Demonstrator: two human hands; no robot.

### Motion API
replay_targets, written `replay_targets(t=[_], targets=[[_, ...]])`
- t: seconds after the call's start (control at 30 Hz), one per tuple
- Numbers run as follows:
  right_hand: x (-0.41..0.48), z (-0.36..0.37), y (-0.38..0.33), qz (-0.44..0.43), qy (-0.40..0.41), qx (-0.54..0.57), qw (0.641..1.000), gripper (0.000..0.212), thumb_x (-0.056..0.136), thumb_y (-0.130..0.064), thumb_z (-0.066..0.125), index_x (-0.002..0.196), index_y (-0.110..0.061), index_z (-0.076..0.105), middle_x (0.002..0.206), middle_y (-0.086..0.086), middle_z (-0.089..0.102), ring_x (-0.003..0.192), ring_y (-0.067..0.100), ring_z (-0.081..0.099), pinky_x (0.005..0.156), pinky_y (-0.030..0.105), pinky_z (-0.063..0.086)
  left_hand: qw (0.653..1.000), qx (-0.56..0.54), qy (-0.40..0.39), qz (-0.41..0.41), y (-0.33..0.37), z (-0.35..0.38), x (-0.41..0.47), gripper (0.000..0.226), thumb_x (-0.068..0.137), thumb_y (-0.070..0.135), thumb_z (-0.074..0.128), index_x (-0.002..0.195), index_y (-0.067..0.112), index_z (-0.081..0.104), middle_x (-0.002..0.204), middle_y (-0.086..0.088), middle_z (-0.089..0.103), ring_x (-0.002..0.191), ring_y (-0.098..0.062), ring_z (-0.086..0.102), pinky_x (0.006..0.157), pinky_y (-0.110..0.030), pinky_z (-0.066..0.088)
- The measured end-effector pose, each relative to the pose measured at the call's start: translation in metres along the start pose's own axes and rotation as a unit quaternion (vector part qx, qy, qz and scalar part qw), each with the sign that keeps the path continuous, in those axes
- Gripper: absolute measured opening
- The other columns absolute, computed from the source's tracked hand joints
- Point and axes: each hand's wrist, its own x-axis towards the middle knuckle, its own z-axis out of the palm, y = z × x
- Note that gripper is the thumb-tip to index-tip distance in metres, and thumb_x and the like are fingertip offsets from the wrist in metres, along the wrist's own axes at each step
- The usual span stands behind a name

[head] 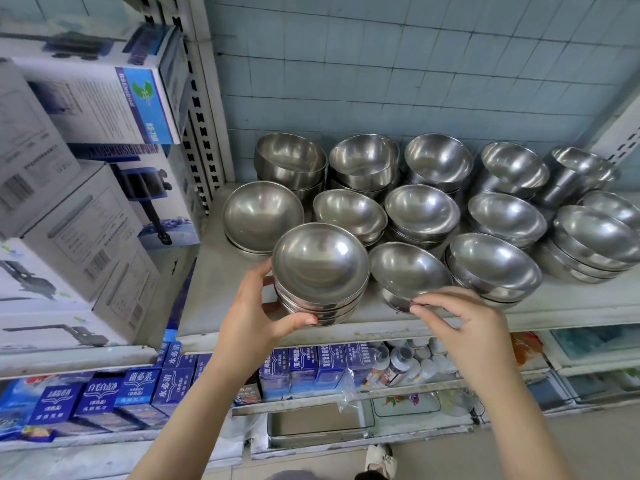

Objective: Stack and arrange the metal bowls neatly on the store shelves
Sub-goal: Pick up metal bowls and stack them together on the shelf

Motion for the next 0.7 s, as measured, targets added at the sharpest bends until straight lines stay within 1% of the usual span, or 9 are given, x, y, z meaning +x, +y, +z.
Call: replay_targets(t=[0.1,0.17,0.27,0.3,0.4,0.5,0.57,0.63,0.7], targets=[[0.001,-0.011,-0.005,-0.001,0.027,0.049,0.998,0.018,0.074,-0.009,0.08,0.089,-0.018,0.078,0.091,-0.004,0.072,0.091,0.003,0.065,0.085,0.01,0.047,1.0,0.0,-0.001,0.0,0.0,0.0,0.0,0.097,0.05,0.071,0.077,0.131,0.045,0.032,0.123,0.038,0.041,0.111,0.03,0.036,0.084,-0.009,0.035],[0.003,-0.019,-0.012,-0.015,0.053,0.068,0.996,0.017,0.075,-0.018,0.078,0.091,-0.023,0.076,0.094,-0.006,0.072,0.093,-0.001,0.065,0.086,0.009,0.046,1.0,0.004,0.001,-0.002,-0.001,0.0,0.001,0.096,0.049,0.072,0.076,0.13,0.046,0.031,0.122,0.039,0.041,0.11,0.031,0.036,0.083,-0.009,0.036],[0.011,-0.028,-0.029,-0.048,0.076,0.082,0.993,0.017,0.077,-0.028,0.074,0.093,-0.025,0.075,0.098,-0.004,0.07,0.095,0.005,0.066,0.086,0.023,0.052,1.0,0.003,0.001,-0.006,0.0,0.001,0.001,0.097,0.047,0.077,0.075,0.129,0.049,0.031,0.122,0.042,0.039,0.11,0.03,0.037,0.084,-0.01,0.036],[0.016,-0.029,-0.036,-0.065,0.074,0.08,0.992,0.016,0.078,-0.029,0.073,0.093,-0.026,0.075,0.098,-0.007,0.07,0.097,0.006,0.066,0.086,0.025,0.052,1.0,0.001,0.0,-0.008,0.0,0.001,0.001,0.098,0.046,0.08,0.074,0.129,0.049,0.031,0.122,0.042,0.039,0.112,0.028,0.038,0.086,-0.012,0.038],[0.029,-0.017,-0.058,-0.144,0.044,0.06,0.987,0.013,0.08,-0.026,0.072,0.09,-0.02,0.078,0.091,-0.016,0.071,0.1,0.01,0.065,0.089,0.022,0.05,1.0,-0.009,0.002,-0.017,0.0,0.001,0.001,0.105,0.044,0.082,0.073,0.134,0.043,0.035,0.126,0.038,0.042,0.118,0.016,0.044,0.093,-0.023,0.045],[0.036,0.004,-0.074,-0.187,0.002,0.055,0.981,0.013,0.081,-0.023,0.072,0.088,-0.014,0.079,0.086,-0.011,0.074,0.099,0.013,0.064,0.089,0.024,0.05,1.0,-0.007,0.002,-0.012,0.001,0.002,0.001,0.104,0.045,0.082,0.073,0.133,0.041,0.036,0.127,0.035,0.045,0.116,0.02,0.043,0.095,-0.028,0.048],[0.037,0.016,-0.077,-0.197,-0.017,0.052,0.979,0.011,0.081,-0.021,0.073,0.088,-0.014,0.079,0.086,-0.011,0.074,0.1,0.013,0.064,0.089,0.027,0.05,1.0,-0.006,0.003,-0.011,0.001,0.002,0.001,0.105,0.046,0.081,0.073,0.135,0.039,0.037,0.128,0.03,0.047,0.117,0.019,0.044,0.095,-0.031,0.05],[0.035,0.024,-0.077,-0.206,-0.027,0.047,0.977,0.008,0.08,-0.017,0.075,0.086,-0.013,0.079,0.085,-0.011,0.074,0.1,0.014,0.064,0.088,0.028,0.05,1.0,0.001,0.004,-0.009,0.001,0.002,0.001,0.106,0.046,0.082,0.072,0.136,0.037,0.037,0.13,0.027,0.048,0.119,0.018,0.042,0.095,-0.029,0.049],[0.033,0.028,-0.075,-0.216,-0.03,0.041,0.975,0.01,0.08,-0.02,0.073,0.086,-0.014,0.079,0.084,-0.011,0.074,0.099,0.014,0.064,0.087,0.027,0.05,1.0,0.008,0.003,-0.005,0.002,0.002,0.001,0.107,0.047,0.083,0.071,0.137,0.036,0.036,0.131,0.025,0.048,0.119,0.019,0.041,0.095,-0.028,0.047]])
